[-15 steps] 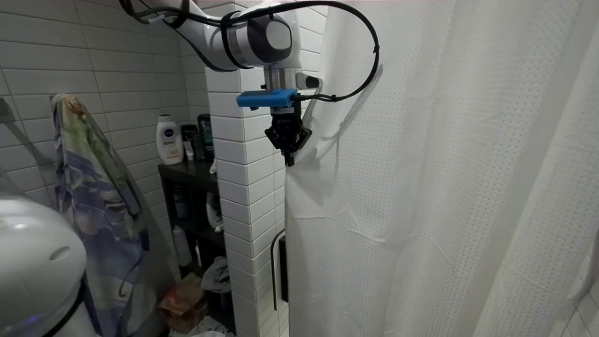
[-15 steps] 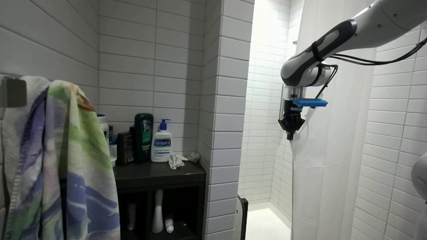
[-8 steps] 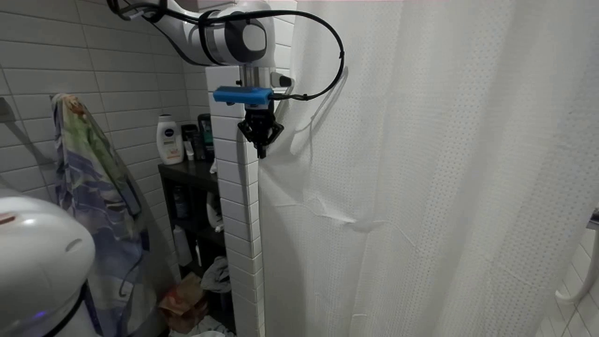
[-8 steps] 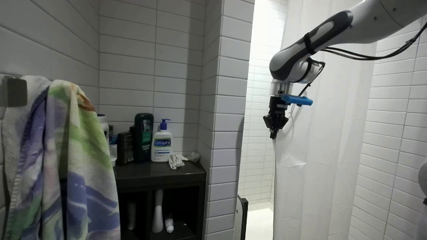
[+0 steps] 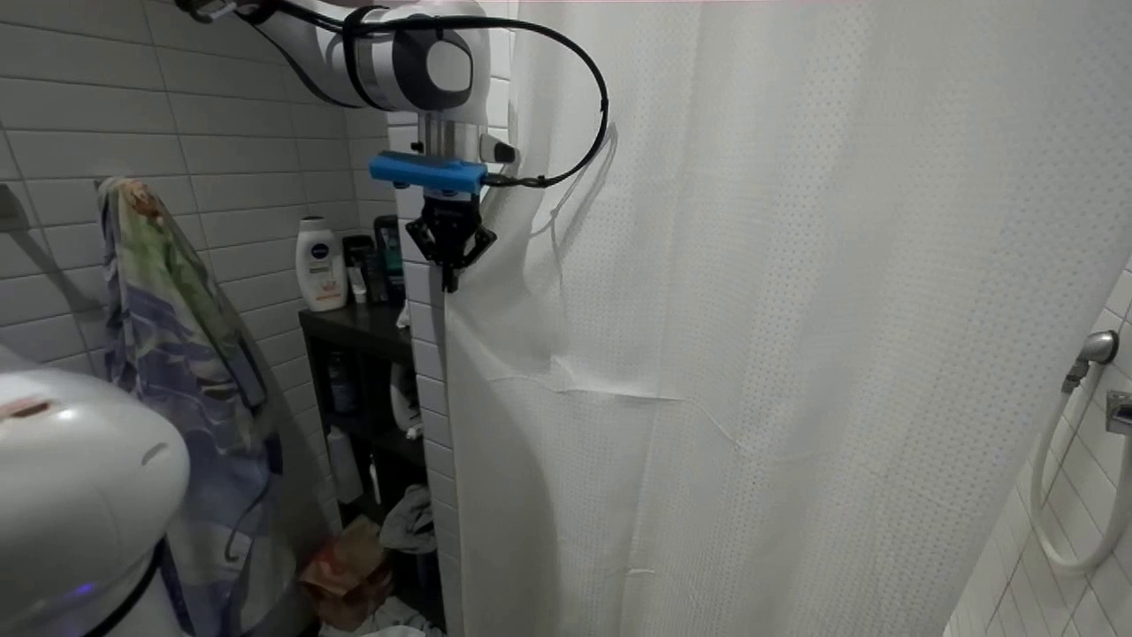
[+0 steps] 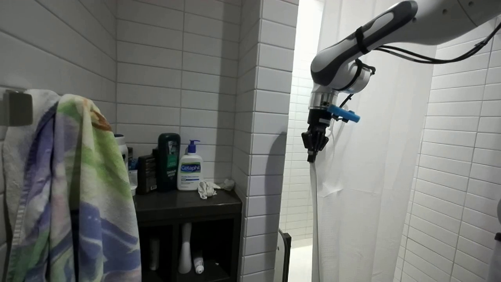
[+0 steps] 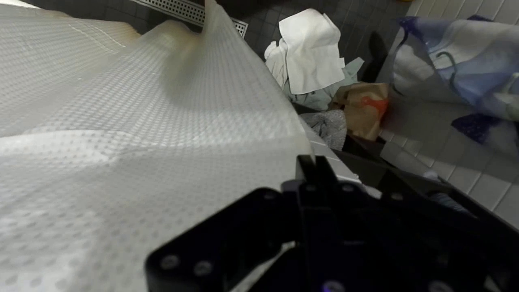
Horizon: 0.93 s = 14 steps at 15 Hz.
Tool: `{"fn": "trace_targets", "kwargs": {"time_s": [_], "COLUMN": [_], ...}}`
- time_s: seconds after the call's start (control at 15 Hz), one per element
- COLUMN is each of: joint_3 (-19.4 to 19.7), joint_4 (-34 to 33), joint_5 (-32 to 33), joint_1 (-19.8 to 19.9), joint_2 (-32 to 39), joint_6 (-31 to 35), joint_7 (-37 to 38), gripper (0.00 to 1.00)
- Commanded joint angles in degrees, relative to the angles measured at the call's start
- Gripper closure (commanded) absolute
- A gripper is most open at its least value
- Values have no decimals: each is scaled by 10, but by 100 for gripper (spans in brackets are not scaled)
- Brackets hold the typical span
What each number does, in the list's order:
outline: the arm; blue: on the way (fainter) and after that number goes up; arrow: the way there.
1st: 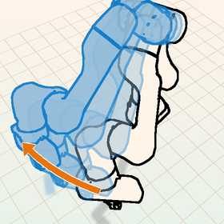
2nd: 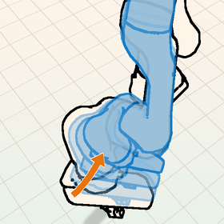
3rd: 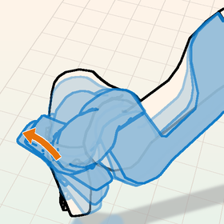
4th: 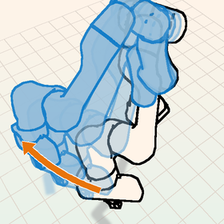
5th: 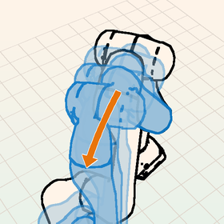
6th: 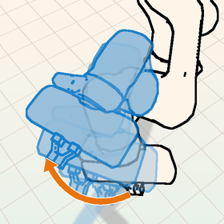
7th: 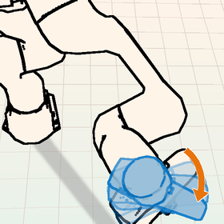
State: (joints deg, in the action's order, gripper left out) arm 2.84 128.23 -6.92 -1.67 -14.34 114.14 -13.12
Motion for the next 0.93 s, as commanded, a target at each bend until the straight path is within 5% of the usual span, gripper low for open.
{"fn": "trace_targets", "kwargs": {"time_s": [0.0,0.8,0.87], "joint_3": [2,4,3], "joint_4": [12,32,33], "joint_5": [-31,-31,-27], "joint_1": [-11,-15,-14], "joint_2": [-17,-56,-58], "joint_6": [-38,-104,-103], "joint_7": [-47,-113,-109], "gripper": [99,99,73]}}
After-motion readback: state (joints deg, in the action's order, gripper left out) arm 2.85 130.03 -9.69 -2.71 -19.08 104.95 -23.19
